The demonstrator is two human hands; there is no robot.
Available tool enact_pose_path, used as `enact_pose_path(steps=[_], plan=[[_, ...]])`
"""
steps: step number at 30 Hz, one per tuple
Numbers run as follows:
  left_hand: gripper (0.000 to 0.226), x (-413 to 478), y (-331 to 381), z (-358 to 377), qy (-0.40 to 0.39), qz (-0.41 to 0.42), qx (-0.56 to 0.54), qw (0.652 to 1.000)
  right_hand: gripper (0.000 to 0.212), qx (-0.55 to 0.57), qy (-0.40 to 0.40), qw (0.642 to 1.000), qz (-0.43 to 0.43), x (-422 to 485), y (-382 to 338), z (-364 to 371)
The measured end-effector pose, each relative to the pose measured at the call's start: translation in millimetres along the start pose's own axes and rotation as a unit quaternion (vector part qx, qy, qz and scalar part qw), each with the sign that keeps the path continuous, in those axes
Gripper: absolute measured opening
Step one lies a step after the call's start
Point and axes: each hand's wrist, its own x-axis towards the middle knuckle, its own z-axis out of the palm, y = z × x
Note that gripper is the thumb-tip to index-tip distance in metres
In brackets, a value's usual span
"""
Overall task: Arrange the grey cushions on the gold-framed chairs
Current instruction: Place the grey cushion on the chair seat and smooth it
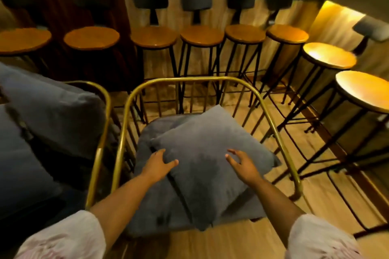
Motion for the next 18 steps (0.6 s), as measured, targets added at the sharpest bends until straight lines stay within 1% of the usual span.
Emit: enact_pose_path(steps=[2,3,5,8,10,11,13,15,16,18], plan=[[0.061,15.5,5.9,18.9,-0.005,-0.009,-0.02,1.0,0.041,-0.003,0.004,1.0,0.029,19.7,15.2,-10.0],[0.062,25.5,5.7,27.2,-0.009,-0.011,-0.026,1.0,0.041,-0.006,0.005,0.999,0.041,31.6,21.8,-13.4],[0.07,45.7,2.2,40.4,-0.02,-0.029,-0.05,0.998,0.043,-0.01,0.018,0.998,0.058,56.2,30.5,-19.3],[0.089,86.7,-7.5,58.6,-0.04,-0.092,-0.112,0.989,0.045,-0.002,0.03,0.995,0.09,100.3,41.2,-26.1],[0.101,109.7,-12.5,68.9,-0.029,-0.124,-0.169,0.977,0.045,0.0,0.025,0.994,0.103,131.7,50.4,-30.5],[0.102,119.8,-16.1,76.1,-0.017,-0.139,-0.193,0.971,0.046,-0.006,0.013,0.994,0.111,147.0,57.3,-31.0],[0.093,133.8,-20.2,91.8,0.012,-0.175,-0.227,0.958,0.056,-0.015,0.002,0.991,0.133,177.7,72.4,-30.0],[0.088,142.0,-26.4,111.2,0.024,-0.221,-0.247,0.943,0.071,-0.018,-0.013,0.988,0.15,201.0,85.9,-27.3],[0.09,146.6,-31.1,123.4,0.016,-0.235,-0.241,0.942,0.079,-0.028,-0.033,0.988,0.149,213.1,96.3,-25.1],[0.105,153.1,-43.2,145.8,-0.011,-0.239,-0.205,0.949,0.103,-0.052,-0.066,0.986,0.141,236.5,113.9,-22.3]])
